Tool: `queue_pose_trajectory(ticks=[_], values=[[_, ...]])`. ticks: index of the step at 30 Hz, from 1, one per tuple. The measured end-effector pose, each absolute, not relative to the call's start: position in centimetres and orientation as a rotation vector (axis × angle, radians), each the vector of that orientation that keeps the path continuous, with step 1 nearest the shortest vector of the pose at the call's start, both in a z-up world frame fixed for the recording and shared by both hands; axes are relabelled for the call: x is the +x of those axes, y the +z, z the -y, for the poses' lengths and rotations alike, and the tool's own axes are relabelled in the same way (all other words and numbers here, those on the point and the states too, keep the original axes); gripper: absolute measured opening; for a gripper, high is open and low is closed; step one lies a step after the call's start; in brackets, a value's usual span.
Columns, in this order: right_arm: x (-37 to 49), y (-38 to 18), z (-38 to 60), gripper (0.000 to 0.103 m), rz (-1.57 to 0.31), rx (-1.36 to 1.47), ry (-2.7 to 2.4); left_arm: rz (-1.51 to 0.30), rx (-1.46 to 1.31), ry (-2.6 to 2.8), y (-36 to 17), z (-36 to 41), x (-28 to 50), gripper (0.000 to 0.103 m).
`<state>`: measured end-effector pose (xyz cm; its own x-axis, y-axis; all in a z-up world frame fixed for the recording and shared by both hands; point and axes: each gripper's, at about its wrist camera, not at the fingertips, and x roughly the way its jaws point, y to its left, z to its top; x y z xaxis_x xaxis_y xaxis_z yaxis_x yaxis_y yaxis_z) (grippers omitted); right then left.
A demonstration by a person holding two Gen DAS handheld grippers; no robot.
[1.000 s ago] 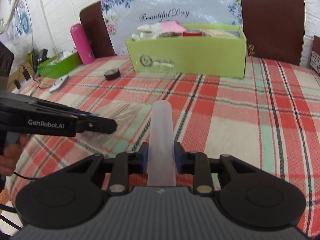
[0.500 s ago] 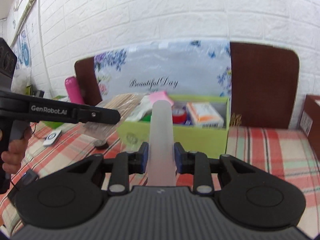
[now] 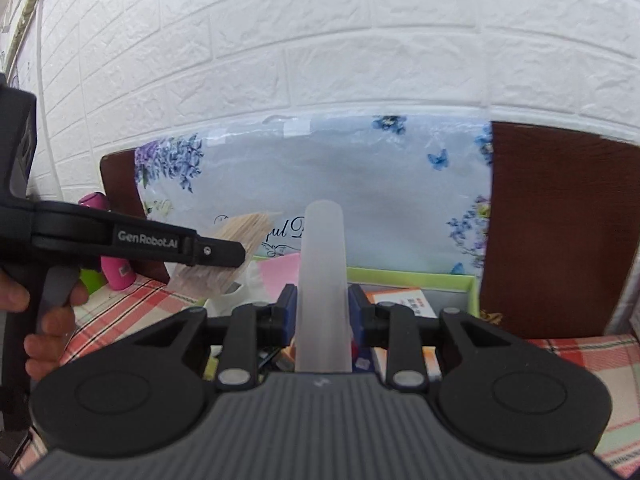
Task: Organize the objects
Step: 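Lower the tube and toothpick bag into the lime-green box and open both tools, then move both tools back toward the black tape and clear cup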
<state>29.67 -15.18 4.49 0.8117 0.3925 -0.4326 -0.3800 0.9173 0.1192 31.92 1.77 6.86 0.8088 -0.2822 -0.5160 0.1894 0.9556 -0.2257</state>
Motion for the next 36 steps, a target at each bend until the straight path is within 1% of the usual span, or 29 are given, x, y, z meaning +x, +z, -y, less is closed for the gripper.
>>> queue_pose_trajectory(ticks=[3, 6, 7, 8, 9, 10, 11, 12, 14, 16, 18, 23, 28, 30, 33, 36], values=[[32.2, 3.0, 13.4, 0.027, -0.494, 0.034, 0.429, -0.607, -0.210, -0.234, 5.5, -2.9, 33.7, 0.018], [34.1, 1.2, 11.7, 0.027, -0.517, 0.031, 0.460, -0.637, -0.188, -0.233, 4.0, -3.3, 34.8, 0.018], [34.6, 0.5, 11.1, 0.029, -0.533, 0.014, 0.479, -0.645, -0.163, -0.219, 3.4, -3.3, 35.1, 0.022], [35.1, -0.2, 10.6, 0.038, -0.552, -0.007, 0.493, -0.654, -0.130, -0.196, 2.8, -3.2, 35.2, 0.027], [35.2, -0.9, 10.2, 0.046, -0.563, -0.035, 0.483, -0.664, -0.104, -0.175, 2.3, -3.2, 35.3, 0.042], [34.8, -1.4, 10.1, 0.047, -0.541, -0.065, 0.473, -0.668, -0.092, -0.161, 1.8, -3.4, 35.2, 0.058], [34.3, -1.6, 10.0, 0.054, -0.515, -0.097, 0.462, -0.657, -0.096, -0.159, 1.4, -3.8, 35.0, 0.060], [33.8, -1.7, 10.1, 0.059, -0.505, -0.112, 0.449, -0.644, -0.117, -0.177, 1.1, -4.2, 34.8, 0.060], [32.9, -1.9, 10.5, 0.063, -0.481, -0.120, 0.441, -0.644, -0.161, -0.191, 0.7, -4.9, 34.6, 0.060], [32.4, -2.0, 10.8, 0.068, -0.483, -0.117, 0.438, -0.645, -0.180, -0.193, 0.7, -5.0, 34.5, 0.063], [32.0, -1.8, 11.2, 0.086, -0.482, -0.103, 0.437, -0.637, -0.179, -0.184, 1.0, -4.7, 34.1, 0.067], [30.3, -0.1, 12.3, 0.102, -0.428, -0.076, 0.418, -0.540, -0.174, -0.147, 3.3, -4.6, 31.2, 0.078], [27.1, 1.3, 13.9, 0.103, -0.391, -0.040, 0.417, -0.438, -0.187, -0.083, 5.9, -5.1, 26.9, 0.095], [25.3, 1.4, 14.5, 0.103, -0.386, -0.028, 0.417, -0.456, -0.172, -0.059, 6.3, -4.8, 25.6, 0.097], [23.0, 1.0, 15.1, 0.103, -0.399, -0.019, 0.420, -0.509, -0.121, -0.041, 6.3, -4.1, 23.4, 0.097], [20.9, 0.3, 15.9, 0.103, -0.435, 0.021, 0.426, -0.504, -0.101, -0.053, 5.7, -3.3, 20.5, 0.097]])
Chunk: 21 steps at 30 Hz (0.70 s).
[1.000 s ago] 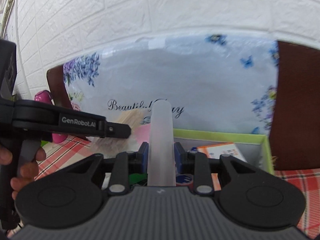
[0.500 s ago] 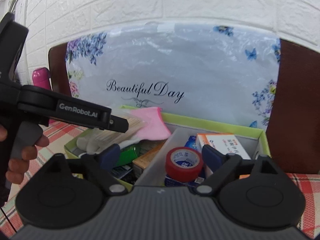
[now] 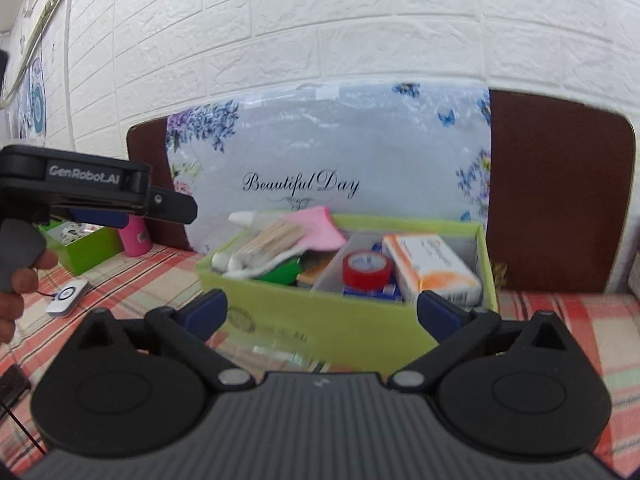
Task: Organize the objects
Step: 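Move both tools back toward the black tape and clear cup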
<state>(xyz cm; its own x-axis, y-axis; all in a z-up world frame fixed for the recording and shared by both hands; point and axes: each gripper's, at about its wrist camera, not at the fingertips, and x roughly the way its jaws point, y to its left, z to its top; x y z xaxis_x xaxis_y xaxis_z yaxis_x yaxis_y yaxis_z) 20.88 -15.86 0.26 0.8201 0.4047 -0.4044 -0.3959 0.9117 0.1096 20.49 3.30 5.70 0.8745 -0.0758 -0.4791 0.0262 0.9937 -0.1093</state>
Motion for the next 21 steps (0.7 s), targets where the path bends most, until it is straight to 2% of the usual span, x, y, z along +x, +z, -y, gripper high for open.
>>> queue_pose_trajectory(ticks=[9, 21], values=[[16.2, -2.5, 18.0, 0.103, -0.526, 0.114, 0.386, -0.571, -0.066, -0.019, 3.3, -1.3, 15.7, 0.097], [14.5, -5.4, 18.2, 0.103, -0.634, 0.146, 0.372, -0.655, 0.001, 0.093, -0.2, -1.6, 14.1, 0.097]])
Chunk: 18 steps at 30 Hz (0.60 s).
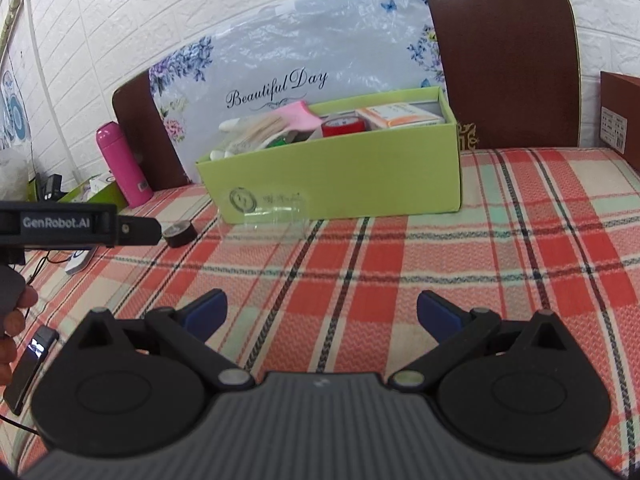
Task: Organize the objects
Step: 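Move both tools back toward the black tape and clear cup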
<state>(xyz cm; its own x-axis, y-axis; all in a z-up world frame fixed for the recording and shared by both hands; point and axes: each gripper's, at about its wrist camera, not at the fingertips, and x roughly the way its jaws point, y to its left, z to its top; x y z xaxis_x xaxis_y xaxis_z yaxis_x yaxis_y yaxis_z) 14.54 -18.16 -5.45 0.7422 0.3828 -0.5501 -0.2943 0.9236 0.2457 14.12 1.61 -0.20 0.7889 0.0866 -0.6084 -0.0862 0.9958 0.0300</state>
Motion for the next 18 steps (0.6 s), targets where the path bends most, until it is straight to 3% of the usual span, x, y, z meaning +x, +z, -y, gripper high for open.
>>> queue_pose_trajectory(ticks=[11, 18], values=[[14.2, -6.4, 16.6, 0.103, -0.669, 0.113, 0.399, -0.720, -0.074, 0.111, -3.9, -5.8, 13.5, 0.097], [13.8, -6.5, 15.9, 0.103, -0.678, 0.092, 0.411, -0.654, -0.154, 0.059, -4.4, -9.5, 18.4, 0.097]])
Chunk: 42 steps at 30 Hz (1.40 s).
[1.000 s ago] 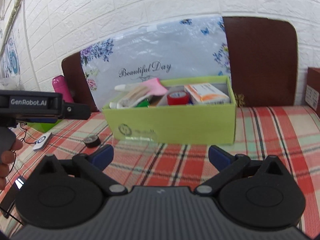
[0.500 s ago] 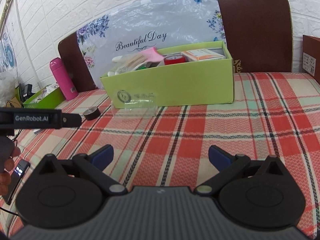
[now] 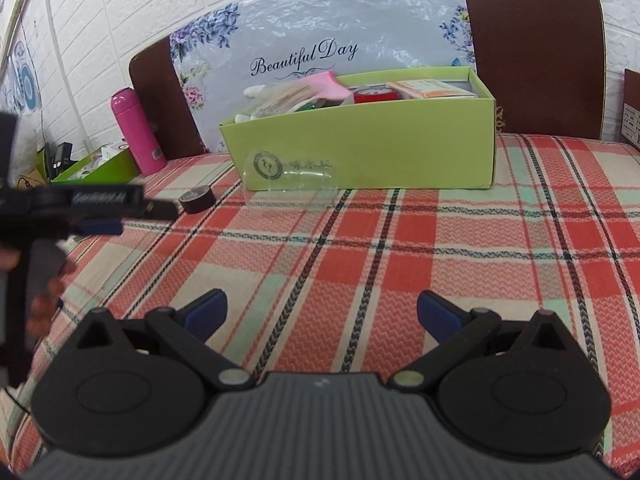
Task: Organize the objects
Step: 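Move both tools back toward the black tape and clear cup, then grasp the clear plastic cup with the right tool while the left grasps the black tape roll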
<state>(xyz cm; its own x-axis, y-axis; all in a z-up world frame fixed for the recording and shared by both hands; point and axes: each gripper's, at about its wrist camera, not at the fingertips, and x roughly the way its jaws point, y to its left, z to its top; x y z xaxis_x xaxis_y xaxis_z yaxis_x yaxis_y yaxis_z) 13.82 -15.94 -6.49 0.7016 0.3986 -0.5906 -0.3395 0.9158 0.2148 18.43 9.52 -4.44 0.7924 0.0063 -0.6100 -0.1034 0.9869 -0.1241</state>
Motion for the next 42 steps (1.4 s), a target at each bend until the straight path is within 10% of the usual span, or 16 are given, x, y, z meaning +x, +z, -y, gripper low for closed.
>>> queue_pose_trajectory(ticks=[8, 10, 11, 12, 28, 30, 42], values=[[14.0, -6.7, 16.1, 0.103, -0.698, 0.068, 0.382, -0.593, -0.063, -0.081, -5.5, -11.4, 24.8, 0.096], [14.3, -6.7, 15.9, 0.103, -0.696, 0.058, 0.377, -0.617, -0.025, -0.123, -6.2, -11.3, 25.8, 0.085], [14.6, -6.7, 15.8, 0.103, -0.692, 0.050, 0.377, -0.658, -0.023, -0.147, -6.7, -11.3, 26.1, 0.049], [15.0, -6.6, 15.6, 0.103, -0.688, 0.038, 0.380, -0.697, -0.030, -0.150, -7.1, -11.4, 26.2, 0.042], [26.2, -8.0, 6.1, 0.103, -0.674, -0.040, 0.371, -0.684, -0.053, -0.121, -7.9, -11.2, 19.5, 0.042], [26.7, -8.2, 6.4, 0.078, -0.687, -0.012, 0.352, -0.687, -0.050, -0.123, -8.0, -11.2, 19.5, 0.042], [20.2, -7.5, 10.6, 0.078, -0.677, 0.015, 0.387, -0.707, -0.093, -0.189, -6.9, -9.2, 17.9, 0.041]])
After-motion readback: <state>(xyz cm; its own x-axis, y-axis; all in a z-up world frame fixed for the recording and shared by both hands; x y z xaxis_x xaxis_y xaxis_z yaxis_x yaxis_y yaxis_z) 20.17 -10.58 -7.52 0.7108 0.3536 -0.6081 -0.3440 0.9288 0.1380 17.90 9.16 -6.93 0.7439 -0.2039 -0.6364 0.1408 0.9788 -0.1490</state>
